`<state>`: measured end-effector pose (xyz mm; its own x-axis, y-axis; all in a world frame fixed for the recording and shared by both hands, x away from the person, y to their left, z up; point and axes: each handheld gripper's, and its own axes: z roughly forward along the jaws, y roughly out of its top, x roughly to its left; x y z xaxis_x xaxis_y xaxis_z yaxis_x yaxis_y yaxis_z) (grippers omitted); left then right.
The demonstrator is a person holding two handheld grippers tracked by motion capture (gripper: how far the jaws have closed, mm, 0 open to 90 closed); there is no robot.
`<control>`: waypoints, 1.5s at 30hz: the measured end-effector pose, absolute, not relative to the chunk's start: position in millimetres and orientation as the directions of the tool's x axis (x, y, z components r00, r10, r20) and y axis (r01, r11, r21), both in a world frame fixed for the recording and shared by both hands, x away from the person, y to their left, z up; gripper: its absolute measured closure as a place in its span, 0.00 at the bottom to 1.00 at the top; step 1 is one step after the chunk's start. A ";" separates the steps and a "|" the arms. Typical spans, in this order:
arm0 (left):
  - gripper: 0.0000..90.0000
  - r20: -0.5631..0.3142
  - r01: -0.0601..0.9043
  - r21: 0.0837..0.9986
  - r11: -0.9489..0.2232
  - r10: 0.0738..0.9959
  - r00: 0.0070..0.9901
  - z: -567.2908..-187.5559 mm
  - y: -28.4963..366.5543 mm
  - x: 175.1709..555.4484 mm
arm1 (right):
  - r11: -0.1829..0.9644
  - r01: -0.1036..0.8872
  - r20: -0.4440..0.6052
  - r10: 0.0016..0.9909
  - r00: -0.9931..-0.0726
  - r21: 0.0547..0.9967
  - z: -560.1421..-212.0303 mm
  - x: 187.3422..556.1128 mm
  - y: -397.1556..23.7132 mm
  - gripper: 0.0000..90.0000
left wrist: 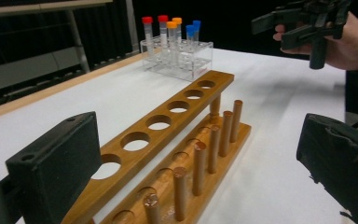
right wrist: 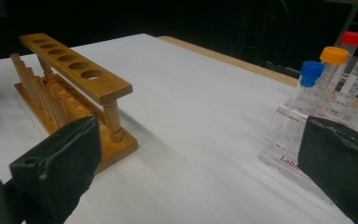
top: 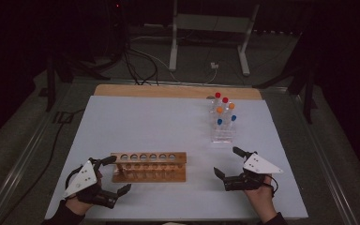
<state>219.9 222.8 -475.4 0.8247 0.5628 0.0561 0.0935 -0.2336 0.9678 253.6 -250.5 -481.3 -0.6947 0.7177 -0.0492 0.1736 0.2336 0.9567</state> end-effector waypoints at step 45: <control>0.01 0.034 0.097 0.973 -0.209 0.546 0.837 -474.3 222.4 218.9 | 0.250 0.202 -0.050 0.735 -0.676 0.947 -449.3 252.0 -238.0 0.00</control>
